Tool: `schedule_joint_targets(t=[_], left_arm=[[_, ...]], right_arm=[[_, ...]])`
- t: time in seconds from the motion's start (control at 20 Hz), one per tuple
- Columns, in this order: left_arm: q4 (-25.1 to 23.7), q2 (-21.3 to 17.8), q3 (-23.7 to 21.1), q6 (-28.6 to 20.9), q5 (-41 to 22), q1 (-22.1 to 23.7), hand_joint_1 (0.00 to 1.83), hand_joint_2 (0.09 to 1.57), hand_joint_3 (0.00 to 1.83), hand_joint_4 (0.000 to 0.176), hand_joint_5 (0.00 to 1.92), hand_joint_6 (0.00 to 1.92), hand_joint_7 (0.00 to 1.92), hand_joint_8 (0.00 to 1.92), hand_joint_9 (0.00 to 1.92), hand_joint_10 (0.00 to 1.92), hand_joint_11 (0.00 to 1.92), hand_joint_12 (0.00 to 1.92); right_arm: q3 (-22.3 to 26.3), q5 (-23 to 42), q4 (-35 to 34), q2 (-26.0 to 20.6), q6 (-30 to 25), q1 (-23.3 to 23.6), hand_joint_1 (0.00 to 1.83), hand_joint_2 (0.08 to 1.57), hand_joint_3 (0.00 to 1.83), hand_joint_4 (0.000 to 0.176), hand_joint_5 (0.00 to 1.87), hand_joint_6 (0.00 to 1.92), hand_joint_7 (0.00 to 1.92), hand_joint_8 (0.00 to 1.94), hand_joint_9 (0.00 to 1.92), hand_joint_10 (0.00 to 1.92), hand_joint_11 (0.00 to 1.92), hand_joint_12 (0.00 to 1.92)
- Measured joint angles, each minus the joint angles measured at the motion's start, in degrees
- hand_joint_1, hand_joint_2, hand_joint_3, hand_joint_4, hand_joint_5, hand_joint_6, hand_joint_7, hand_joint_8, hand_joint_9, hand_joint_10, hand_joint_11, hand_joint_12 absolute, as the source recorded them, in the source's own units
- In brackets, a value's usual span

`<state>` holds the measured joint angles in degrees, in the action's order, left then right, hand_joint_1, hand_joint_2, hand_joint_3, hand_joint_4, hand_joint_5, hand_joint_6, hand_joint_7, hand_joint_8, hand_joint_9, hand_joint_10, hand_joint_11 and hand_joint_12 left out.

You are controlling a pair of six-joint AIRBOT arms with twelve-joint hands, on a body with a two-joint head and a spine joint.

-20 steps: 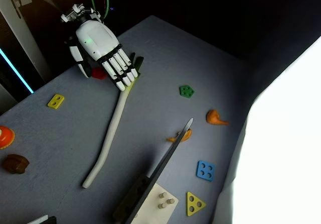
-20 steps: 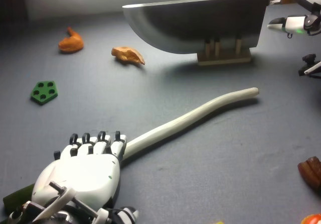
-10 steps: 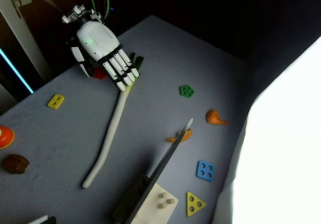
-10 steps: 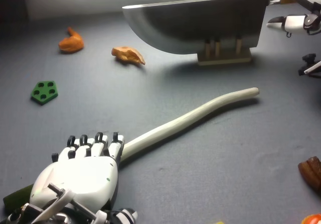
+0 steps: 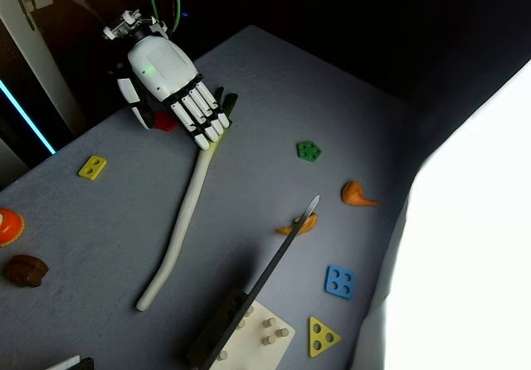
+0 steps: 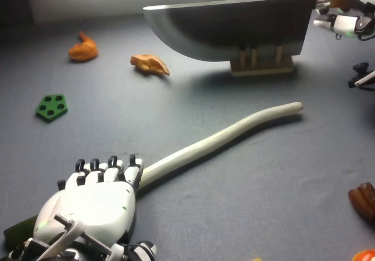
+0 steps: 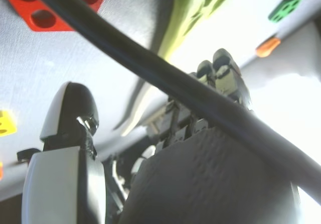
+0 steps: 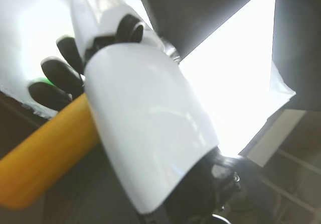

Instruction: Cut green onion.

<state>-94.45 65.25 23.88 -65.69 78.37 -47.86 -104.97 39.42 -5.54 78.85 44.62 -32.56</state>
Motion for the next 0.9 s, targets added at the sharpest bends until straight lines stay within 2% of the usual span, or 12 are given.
schedule_joint_targets(t=[0.05,0.1,0.15,0.2,0.35,0.4,0.55,0.6,0.65,0.7,0.75,0.9], left_arm=[[0.00,0.00,0.00,0.00,0.04,0.00,0.91,1.16,0.00,0.044,0.08,0.01,0.04,0.00,0.04,0.00,0.01,0.01],[0.00,0.00,0.00,0.00,0.13,0.00,0.90,1.16,0.00,0.043,0.08,0.01,0.03,0.00,0.04,0.00,0.02,0.01],[0.15,0.00,0.00,-0.02,0.26,0.00,0.89,1.16,0.00,0.043,0.08,0.01,0.03,0.00,0.04,0.00,0.03,0.02],[0.28,0.00,0.00,0.00,0.33,0.00,0.88,1.16,0.00,0.041,0.07,0.00,0.02,0.00,0.03,0.00,0.02,0.02],[0.37,0.00,0.00,0.00,0.35,0.00,0.91,1.16,0.00,0.038,0.08,0.01,0.02,0.00,0.03,0.00,0.00,0.02],[0.39,0.24,-0.02,0.00,0.66,0.02,0.90,1.16,0.00,0.045,0.07,0.00,0.02,0.00,0.02,0.00,0.01,0.02],[0.42,0.42,-0.02,-0.02,0.85,0.02,0.89,1.15,0.00,0.046,0.07,0.00,0.01,0.00,0.02,0.00,0.00,0.08],[0.39,0.66,-0.02,0.00,1.16,0.00,0.89,1.16,0.00,0.047,0.06,0.00,0.01,0.00,0.02,0.00,0.00,0.06],[0.37,0.70,-0.09,-0.02,1.05,0.00,0.94,1.14,0.00,0.042,0.08,0.00,0.01,0.00,0.03,0.00,0.00,0.08],[0.22,0.70,-0.15,-0.09,1.03,0.00,0.95,1.13,0.00,0.041,0.08,0.01,0.01,0.00,0.03,0.00,0.00,0.09],[0.11,0.70,-0.20,-0.24,1.16,0.00,0.95,1.13,0.00,0.041,0.08,0.01,0.01,0.00,0.03,0.00,0.00,0.09],[-0.76,1.03,-0.33,-0.48,1.42,-0.28,0.95,1.13,0.00,0.041,0.08,0.01,0.01,0.00,0.03,0.00,0.00,0.09]], right_arm=[[0.00,0.00,0.02,0.00,0.04,0.00,1.49,1.14,0.00,0.000,1.16,1.92,1.53,1.94,1.60,1.92,1.66,1.92],[0.00,-0.07,-0.04,0.00,0.26,0.02,1.57,1.15,0.00,0.132,1.21,1.86,1.60,1.94,1.66,1.92,1.72,1.92],[-0.02,-0.02,-0.17,0.00,0.24,-0.02,1.58,1.16,0.00,0.167,1.22,1.83,1.62,1.94,1.68,1.92,1.73,1.92],[-0.02,0.17,-0.20,0.00,0.24,-0.15,1.61,1.19,0.00,0.174,1.25,1.88,1.64,1.94,1.69,1.92,1.73,1.92],[-0.02,0.17,-0.24,0.00,0.22,-0.15,1.63,1.19,0.00,0.176,1.26,1.92,1.64,1.94,1.69,1.92,1.72,1.92],[-0.02,0.17,-0.28,0.00,0.22,-0.15,1.22,1.30,0.00,0.000,0.86,1.53,1.60,1.94,1.65,1.92,1.68,1.92],[-0.02,0.24,-0.44,0.00,0.26,-0.15,1.12,1.32,0.00,0.000,0.76,1.43,1.59,1.94,1.64,1.92,1.68,1.92],[-0.02,0.31,-0.57,0.00,0.28,-0.15,1.50,1.22,0.00,0.000,1.09,1.75,1.61,1.94,1.66,1.92,1.69,1.92],[-0.02,0.46,-0.68,0.00,0.37,-0.15,1.59,1.20,0.00,0.036,1.23,1.89,1.59,1.94,1.64,1.92,1.69,1.92],[-0.02,0.63,-0.81,0.00,0.74,-0.15,1.61,1.20,0.00,0.148,1.28,1.91,1.60,1.94,1.65,1.92,1.69,1.92],[0.00,0.72,-1.38,0.00,1.38,-0.15,1.62,1.20,0.00,0.170,1.28,1.92,1.60,1.94,1.65,1.92,1.69,1.92],[0.00,1.86,-3.65,0.11,4.37,-0.15,1.62,1.19,0.00,0.176,1.29,1.92,1.60,1.94,1.65,1.92,1.69,1.92]])
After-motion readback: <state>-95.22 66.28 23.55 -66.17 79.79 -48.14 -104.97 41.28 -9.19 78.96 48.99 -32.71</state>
